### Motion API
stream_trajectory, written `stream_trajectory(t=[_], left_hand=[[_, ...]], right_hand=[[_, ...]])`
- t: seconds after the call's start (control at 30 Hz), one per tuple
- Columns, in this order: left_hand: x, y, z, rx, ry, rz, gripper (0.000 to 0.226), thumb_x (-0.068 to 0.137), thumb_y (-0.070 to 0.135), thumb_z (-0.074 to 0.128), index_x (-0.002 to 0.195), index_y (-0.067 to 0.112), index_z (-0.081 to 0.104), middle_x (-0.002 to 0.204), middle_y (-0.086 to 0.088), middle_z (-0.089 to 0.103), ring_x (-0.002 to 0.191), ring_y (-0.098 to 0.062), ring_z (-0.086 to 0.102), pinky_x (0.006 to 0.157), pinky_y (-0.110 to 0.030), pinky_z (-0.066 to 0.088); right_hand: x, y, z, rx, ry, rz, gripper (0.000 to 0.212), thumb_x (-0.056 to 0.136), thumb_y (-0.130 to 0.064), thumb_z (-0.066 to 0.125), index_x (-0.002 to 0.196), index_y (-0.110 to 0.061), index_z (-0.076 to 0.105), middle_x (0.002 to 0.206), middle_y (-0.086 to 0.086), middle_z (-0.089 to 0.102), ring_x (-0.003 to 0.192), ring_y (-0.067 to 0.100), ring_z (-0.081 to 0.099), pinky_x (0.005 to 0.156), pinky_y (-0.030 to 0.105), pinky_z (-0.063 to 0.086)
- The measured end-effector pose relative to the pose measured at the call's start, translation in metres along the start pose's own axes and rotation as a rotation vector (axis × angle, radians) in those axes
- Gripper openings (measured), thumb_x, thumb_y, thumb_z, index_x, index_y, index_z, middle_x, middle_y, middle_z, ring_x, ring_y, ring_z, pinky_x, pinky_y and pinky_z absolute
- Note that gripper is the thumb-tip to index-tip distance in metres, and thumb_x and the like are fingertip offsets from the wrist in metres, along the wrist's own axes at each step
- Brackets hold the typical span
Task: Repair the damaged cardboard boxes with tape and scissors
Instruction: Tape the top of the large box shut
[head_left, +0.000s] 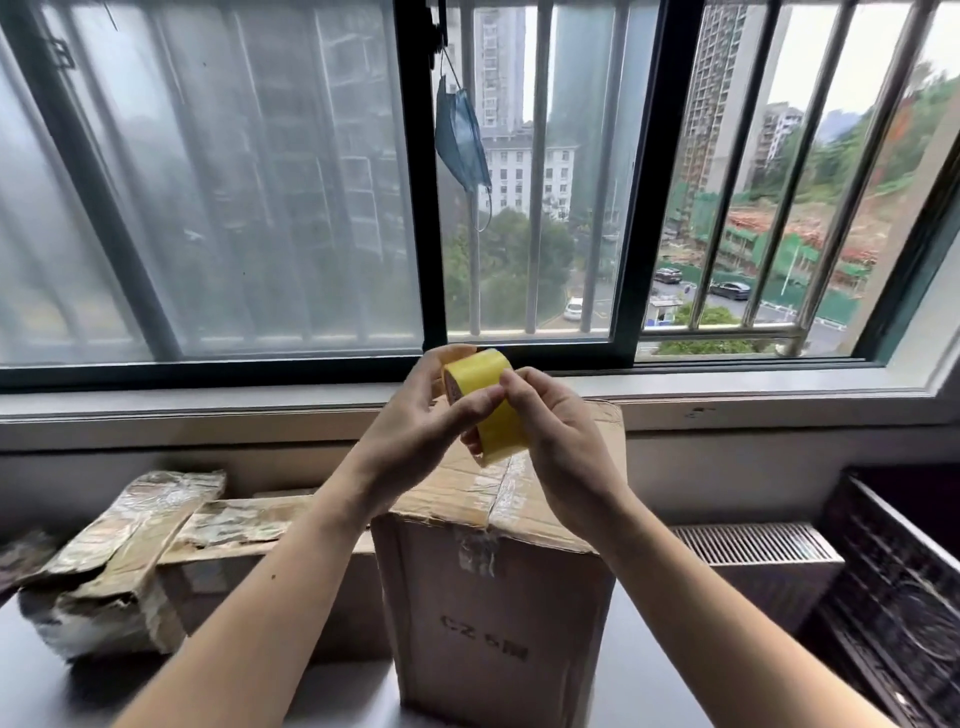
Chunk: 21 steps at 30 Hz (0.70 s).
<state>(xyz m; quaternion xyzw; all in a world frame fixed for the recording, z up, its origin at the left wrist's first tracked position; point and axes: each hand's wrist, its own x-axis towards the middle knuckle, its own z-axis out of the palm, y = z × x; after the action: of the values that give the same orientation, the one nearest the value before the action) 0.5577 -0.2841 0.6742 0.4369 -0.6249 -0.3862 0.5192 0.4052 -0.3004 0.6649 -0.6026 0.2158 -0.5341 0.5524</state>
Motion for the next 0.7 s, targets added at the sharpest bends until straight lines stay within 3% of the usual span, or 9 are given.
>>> stream_trajectory(t=[0.07, 0.2, 0.3, 0.37, 0.47, 0.57, 0.63, 0.7], left_hand=[[0.002, 0.006, -0.003, 0.135, -0.054, 0.054, 0.056, 0.081, 0.039, 0.073, 0.132, 0.028, 0.054, 0.121, 0.0, 0.062, 0.104, -0.01, 0.066, 0.083, -0.022, 0.053], [0.006, 0.022, -0.011, 0.245, -0.19, 0.049, 0.035, 0.087, 0.033, 0.072, 0.12, 0.024, 0.065, 0.116, 0.0, 0.069, 0.109, -0.017, 0.067, 0.094, -0.033, 0.054], [0.008, 0.029, -0.013, 0.294, -0.233, 0.029, 0.035, 0.082, 0.036, 0.073, 0.111, 0.02, 0.066, 0.104, -0.004, 0.071, 0.098, -0.018, 0.07, 0.087, -0.035, 0.057], [0.009, 0.032, -0.01, 0.313, -0.257, 0.035, 0.036, 0.081, 0.037, 0.077, 0.109, 0.019, 0.064, 0.095, -0.006, 0.07, 0.091, -0.02, 0.069, 0.082, -0.035, 0.057], [0.009, 0.031, -0.002, 0.262, -0.27, 0.035, 0.033, 0.086, 0.023, 0.073, 0.115, 0.016, 0.059, 0.081, -0.012, 0.06, 0.072, -0.014, 0.06, 0.065, -0.023, 0.05], [0.009, 0.027, 0.001, 0.244, -0.112, 0.057, 0.025, 0.086, 0.034, 0.071, 0.11, 0.028, 0.065, 0.078, -0.01, 0.059, 0.068, -0.013, 0.057, 0.059, -0.023, 0.046], [0.01, 0.025, -0.001, 0.189, 0.044, 0.052, 0.024, 0.084, 0.043, 0.071, 0.105, 0.032, 0.068, 0.085, -0.015, 0.063, 0.074, -0.023, 0.063, 0.061, -0.034, 0.053], [0.011, 0.024, -0.002, 0.125, 0.163, 0.043, 0.023, 0.087, 0.04, 0.07, 0.106, 0.029, 0.068, 0.093, -0.021, 0.063, 0.083, -0.031, 0.067, 0.065, -0.045, 0.059]], right_hand=[[0.001, -0.001, -0.008, -0.086, 0.015, -0.001, 0.027, 0.106, -0.016, 0.045, 0.093, 0.003, 0.059, 0.067, 0.005, 0.065, 0.056, 0.016, 0.063, 0.051, 0.028, 0.049], [0.007, -0.009, -0.026, -0.294, -0.084, 0.01, 0.033, 0.1, -0.028, 0.057, 0.089, 0.001, 0.067, 0.066, 0.006, 0.063, 0.056, 0.017, 0.059, 0.049, 0.029, 0.046], [0.011, -0.016, -0.031, -0.384, -0.144, 0.027, 0.046, 0.097, -0.037, 0.06, 0.088, 0.008, 0.068, 0.066, 0.014, 0.062, 0.054, 0.017, 0.054, 0.044, 0.024, 0.04], [0.017, -0.017, -0.031, -0.447, -0.163, 0.033, 0.06, 0.096, -0.047, 0.061, 0.087, 0.013, 0.066, 0.069, 0.026, 0.062, 0.058, 0.023, 0.052, 0.05, 0.029, 0.037], [0.025, -0.017, -0.028, -0.426, -0.029, 0.0, 0.078, 0.083, -0.067, 0.063, 0.086, 0.011, 0.061, 0.071, 0.021, 0.059, 0.063, 0.024, 0.051, 0.058, 0.04, 0.038], [0.027, -0.014, -0.028, -0.469, 0.122, -0.103, 0.064, 0.081, -0.072, 0.058, 0.099, -0.011, 0.061, 0.089, 0.011, 0.068, 0.08, 0.017, 0.065, 0.071, 0.033, 0.049], [0.023, -0.01, -0.03, -0.593, 0.195, -0.204, 0.052, 0.084, -0.066, 0.058, 0.104, -0.018, 0.056, 0.098, 0.002, 0.065, 0.092, 0.013, 0.063, 0.081, 0.026, 0.05], [0.019, -0.006, -0.028, -0.639, 0.201, -0.272, 0.044, 0.086, -0.06, 0.062, 0.102, -0.019, 0.055, 0.096, -0.001, 0.062, 0.089, 0.012, 0.061, 0.079, 0.025, 0.05]])
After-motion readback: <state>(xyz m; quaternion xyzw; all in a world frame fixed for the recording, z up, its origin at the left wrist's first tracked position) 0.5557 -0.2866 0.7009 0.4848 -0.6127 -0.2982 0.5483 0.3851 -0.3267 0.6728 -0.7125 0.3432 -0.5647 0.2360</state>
